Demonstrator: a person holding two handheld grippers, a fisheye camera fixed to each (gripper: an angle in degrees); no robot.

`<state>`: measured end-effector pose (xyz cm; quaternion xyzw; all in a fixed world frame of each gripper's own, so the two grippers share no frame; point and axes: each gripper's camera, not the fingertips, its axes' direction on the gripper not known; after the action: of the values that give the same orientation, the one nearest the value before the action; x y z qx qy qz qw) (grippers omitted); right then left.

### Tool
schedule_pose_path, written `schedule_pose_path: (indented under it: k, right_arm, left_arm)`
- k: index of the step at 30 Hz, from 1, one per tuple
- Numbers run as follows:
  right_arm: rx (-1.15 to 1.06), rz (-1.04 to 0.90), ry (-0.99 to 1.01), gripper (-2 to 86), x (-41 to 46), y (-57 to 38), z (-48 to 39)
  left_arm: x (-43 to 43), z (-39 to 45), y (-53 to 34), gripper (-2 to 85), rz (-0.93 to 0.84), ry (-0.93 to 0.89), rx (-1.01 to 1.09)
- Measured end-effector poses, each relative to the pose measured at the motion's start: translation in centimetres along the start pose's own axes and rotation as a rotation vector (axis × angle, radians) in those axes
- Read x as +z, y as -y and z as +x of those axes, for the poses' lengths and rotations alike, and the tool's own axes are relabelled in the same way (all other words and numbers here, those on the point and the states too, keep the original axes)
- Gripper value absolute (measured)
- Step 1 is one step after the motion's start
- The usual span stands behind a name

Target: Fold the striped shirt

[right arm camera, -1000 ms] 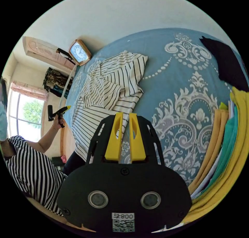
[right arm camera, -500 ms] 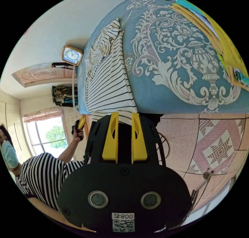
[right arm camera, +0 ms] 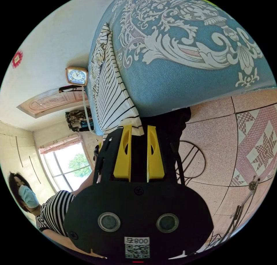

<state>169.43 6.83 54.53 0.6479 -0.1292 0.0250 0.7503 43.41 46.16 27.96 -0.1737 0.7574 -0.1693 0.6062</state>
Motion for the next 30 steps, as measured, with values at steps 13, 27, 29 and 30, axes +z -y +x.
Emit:
schedule_pose_path:
  k: [13,27,29,30]
  right_arm:
    - [0.016,-0.047,-0.043,6.7,2.9,-2.6,1.5]
    - [0.026,-0.056,-0.038,3.5,4.9,-5.8,3.8]
    - [0.021,-0.057,-0.035,3.0,5.0,-6.4,4.1]
    - [0.017,-0.055,-0.037,2.8,4.9,-6.8,4.3]
  left_arm:
    - [-0.2,-4.6,0.2,13.0,-0.021,0.186,0.044]
    - [-0.6,-8.1,-2.8,2.6,-0.041,0.025,0.075]
    - [-0.9,-8.2,-3.6,1.9,-0.043,0.019,0.083]
    - [-1.2,-8.3,-4.1,1.7,-0.042,0.005,0.082]
